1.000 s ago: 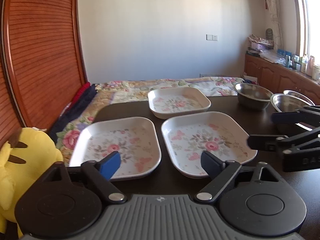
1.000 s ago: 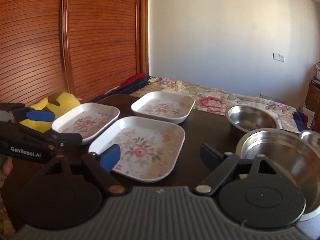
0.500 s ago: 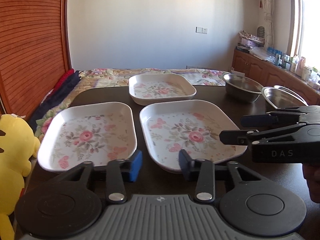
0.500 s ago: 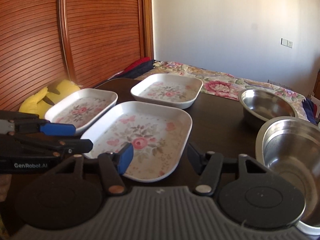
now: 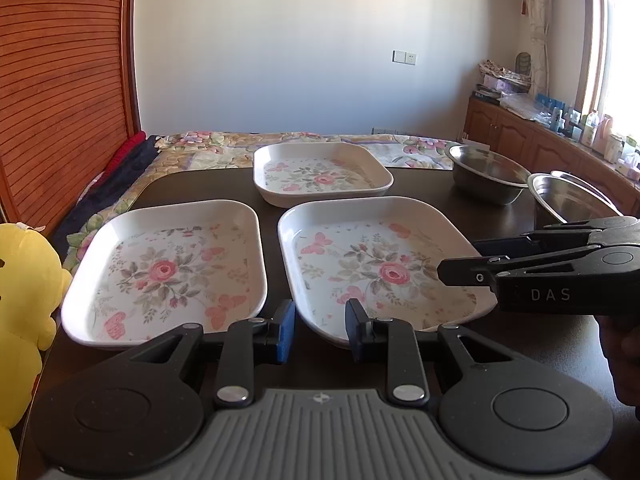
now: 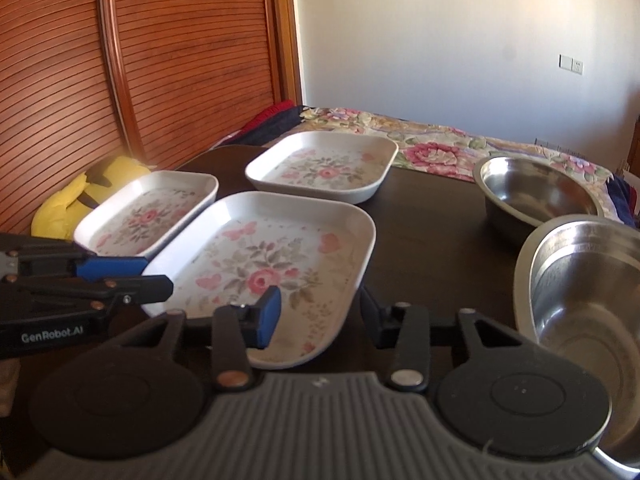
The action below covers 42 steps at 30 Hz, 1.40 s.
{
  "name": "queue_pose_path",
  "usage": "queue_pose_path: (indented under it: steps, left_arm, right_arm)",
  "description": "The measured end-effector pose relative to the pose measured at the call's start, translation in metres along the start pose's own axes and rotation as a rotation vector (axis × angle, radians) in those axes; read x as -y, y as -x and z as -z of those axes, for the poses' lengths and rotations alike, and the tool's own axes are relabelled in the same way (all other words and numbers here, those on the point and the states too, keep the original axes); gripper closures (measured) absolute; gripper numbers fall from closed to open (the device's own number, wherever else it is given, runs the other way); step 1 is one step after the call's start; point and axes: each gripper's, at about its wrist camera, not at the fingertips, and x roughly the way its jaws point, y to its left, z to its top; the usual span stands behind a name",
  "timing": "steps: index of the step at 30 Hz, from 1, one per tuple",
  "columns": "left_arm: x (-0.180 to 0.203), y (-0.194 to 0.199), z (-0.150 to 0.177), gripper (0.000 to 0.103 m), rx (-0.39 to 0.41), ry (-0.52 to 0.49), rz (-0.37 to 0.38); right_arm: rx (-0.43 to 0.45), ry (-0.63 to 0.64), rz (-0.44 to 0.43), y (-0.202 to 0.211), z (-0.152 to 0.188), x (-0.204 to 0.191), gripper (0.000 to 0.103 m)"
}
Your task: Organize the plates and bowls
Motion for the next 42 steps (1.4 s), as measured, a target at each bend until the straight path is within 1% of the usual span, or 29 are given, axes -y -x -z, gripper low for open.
queue_pose_path:
  steps: [3,5,7,9,16,19,22,25,33,42]
  left_arm:
    - [0.000,-0.002,0.000,0.075,-0.002,0.004,-0.003]
    - [-0.001,-0.003,0.001,0.075,-0.002,0.005,-0.003]
    - [0.000,-0.003,0.001,0.075,-0.002,0.003,-0.005]
    - [0.001,-0.003,0.001,0.075,-0.001,0.000,-0.008]
    - [0.001,-0.004,0.003,0.075,0.007,-0.002,-0.015]
    - [0.001,-0.002,0.003,0.077,0.007,0.004,-0.016]
    - [0.000,0.001,0.003,0.077,0.009,0.012,-0.007]
    - [0.000,0.005,0.003,0.077,0.018,0.012,-0.007]
    - [0.003,0.016,0.007,0.077,0.026,0.002,-0.004]
    - [0.012,0.046,0.018,0.077,0.046,-0.008,0.008]
  right_arm:
    - [-0.006,-0.006,0.002,-0.002,0.000,0.000,0.061]
    - [-0.012,-0.009,0.004,-0.003,0.001,0.001,0.064]
    - [-0.023,-0.017,0.003,-0.004,0.003,0.003,0.071]
    - [-0.028,-0.024,-0.003,-0.005,0.004,0.004,0.074]
    - [-0.022,-0.025,-0.009,-0.004,0.005,0.007,0.079]
    - [-0.019,-0.028,-0.008,-0.003,0.005,0.007,0.079]
    - [-0.012,-0.034,-0.008,-0.001,0.005,0.007,0.080]
    - [-0.009,-0.041,-0.016,0.001,0.005,0.010,0.083]
    - [0.014,-0.043,-0.022,0.014,0.009,0.009,0.083]
    - [0.039,-0.047,-0.015,0.037,0.020,0.003,0.083]
